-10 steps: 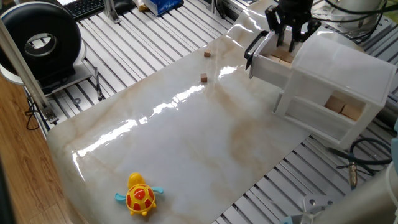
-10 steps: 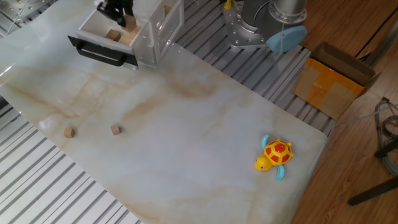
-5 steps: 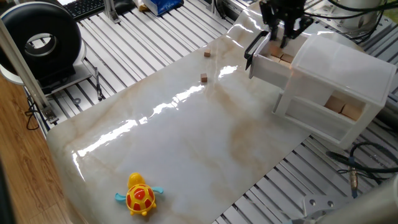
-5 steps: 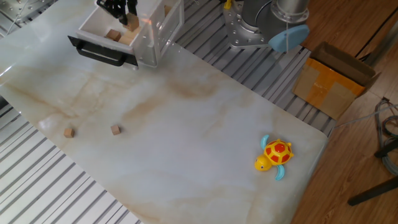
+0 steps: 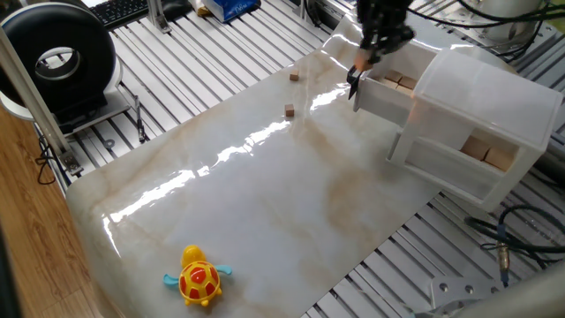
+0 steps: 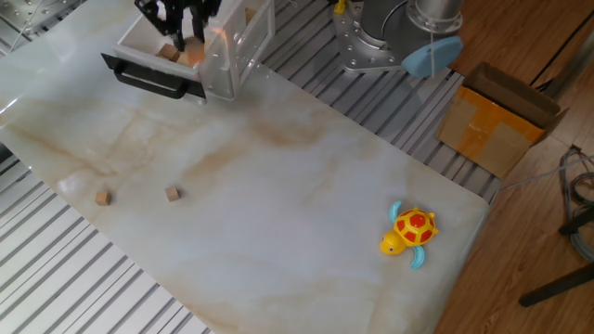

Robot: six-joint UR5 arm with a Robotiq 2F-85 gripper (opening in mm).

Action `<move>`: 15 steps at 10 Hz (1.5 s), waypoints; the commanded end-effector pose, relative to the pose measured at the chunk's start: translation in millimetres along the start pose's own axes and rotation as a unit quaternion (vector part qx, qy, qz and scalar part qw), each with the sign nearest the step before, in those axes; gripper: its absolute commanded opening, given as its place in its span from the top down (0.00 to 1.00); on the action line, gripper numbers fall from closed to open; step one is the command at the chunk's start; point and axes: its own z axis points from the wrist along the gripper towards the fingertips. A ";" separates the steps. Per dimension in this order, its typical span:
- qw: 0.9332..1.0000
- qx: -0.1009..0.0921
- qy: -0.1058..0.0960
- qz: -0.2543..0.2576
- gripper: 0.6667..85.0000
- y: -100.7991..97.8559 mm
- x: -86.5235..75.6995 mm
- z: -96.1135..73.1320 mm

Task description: Take something out of a drawer

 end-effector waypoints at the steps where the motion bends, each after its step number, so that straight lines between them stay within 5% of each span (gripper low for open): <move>1: 0.995 0.007 -0.044 0.087 0.99 -17.9 -47.3 27.0; 3: 0.994 0.024 0.004 0.111 0.99 -27.1 -25.6 29.5; 6: 0.984 0.024 0.047 0.169 0.99 -21.6 -9.7 32.6; 9: 0.978 0.031 0.028 0.206 0.99 -34.4 -61.5 66.1; 12: 0.978 0.027 0.046 0.199 0.99 -34.3 -53.9 69.6; 13: 0.979 0.010 0.038 0.201 0.99 -26.2 -59.7 70.2; 15: 0.980 0.006 0.030 0.198 0.99 -29.2 -64.2 80.7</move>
